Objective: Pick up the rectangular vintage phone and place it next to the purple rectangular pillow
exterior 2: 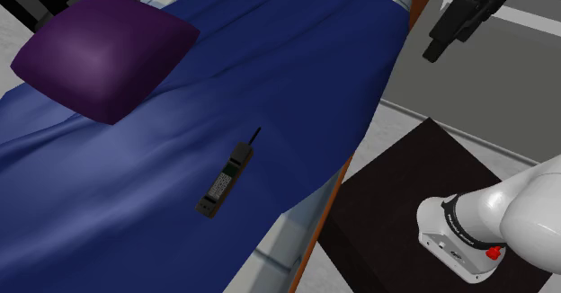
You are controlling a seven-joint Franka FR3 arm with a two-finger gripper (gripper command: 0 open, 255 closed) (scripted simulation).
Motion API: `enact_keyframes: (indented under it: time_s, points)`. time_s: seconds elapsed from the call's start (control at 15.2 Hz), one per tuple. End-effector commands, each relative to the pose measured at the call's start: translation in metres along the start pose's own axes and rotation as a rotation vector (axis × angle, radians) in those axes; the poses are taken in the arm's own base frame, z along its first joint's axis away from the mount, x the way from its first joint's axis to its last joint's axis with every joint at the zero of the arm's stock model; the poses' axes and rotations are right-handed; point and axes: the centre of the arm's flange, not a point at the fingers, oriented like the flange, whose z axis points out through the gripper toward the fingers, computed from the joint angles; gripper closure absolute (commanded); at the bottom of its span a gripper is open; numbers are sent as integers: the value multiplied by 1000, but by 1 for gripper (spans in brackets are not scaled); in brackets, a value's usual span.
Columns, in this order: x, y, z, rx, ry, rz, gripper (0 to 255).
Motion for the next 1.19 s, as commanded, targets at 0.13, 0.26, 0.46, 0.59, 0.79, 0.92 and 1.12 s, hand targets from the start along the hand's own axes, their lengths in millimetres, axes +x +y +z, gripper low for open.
enact_keyframes:
  time_s: [0.13,0.26,0.46,0.59,0.79,0.92,1.12]
  points:
    - [-6,-23,13,-4,6,60,0]
    - [-10,-47,25,-8,13,119,0]
    - [-14,-83,45,-14,22,209,0]
    - [-14,-107,58,-18,28,268,0]
    - [-12,-142,77,-25,38,357,0]
    - [-9,-166,90,-29,44,417,0]
    - [-1,-200,110,-35,54,506,0]
